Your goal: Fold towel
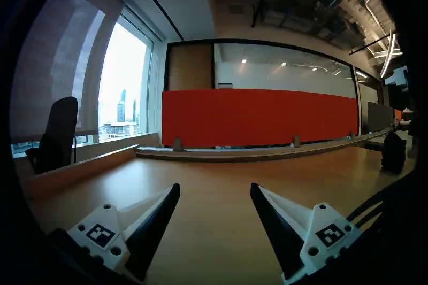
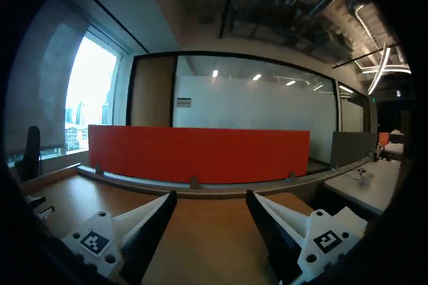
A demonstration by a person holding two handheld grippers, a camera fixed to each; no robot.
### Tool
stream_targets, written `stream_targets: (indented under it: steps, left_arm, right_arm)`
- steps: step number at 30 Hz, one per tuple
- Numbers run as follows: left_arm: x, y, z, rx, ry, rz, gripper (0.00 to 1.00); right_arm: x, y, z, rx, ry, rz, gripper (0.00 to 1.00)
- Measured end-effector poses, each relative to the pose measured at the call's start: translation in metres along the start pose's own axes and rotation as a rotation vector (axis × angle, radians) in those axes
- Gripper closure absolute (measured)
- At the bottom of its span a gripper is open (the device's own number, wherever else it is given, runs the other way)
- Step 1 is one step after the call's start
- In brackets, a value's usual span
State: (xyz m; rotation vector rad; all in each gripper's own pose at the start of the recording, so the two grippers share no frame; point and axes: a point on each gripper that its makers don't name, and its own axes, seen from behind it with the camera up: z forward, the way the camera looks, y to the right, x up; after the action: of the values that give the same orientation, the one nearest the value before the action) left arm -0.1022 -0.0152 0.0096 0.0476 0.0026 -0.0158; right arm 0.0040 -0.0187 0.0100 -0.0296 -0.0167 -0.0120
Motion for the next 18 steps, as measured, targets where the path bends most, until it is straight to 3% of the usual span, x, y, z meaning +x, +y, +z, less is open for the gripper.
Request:
stream_targets:
  steps: [18]
  left_arm:
    - [-0.0011,0.0011,-0.0007,0.002,-0.002,0.0,0.03]
  right_arm:
    - [-0.0051,0.0056,0.0103,0.013,0.009,-0.034,0.0]
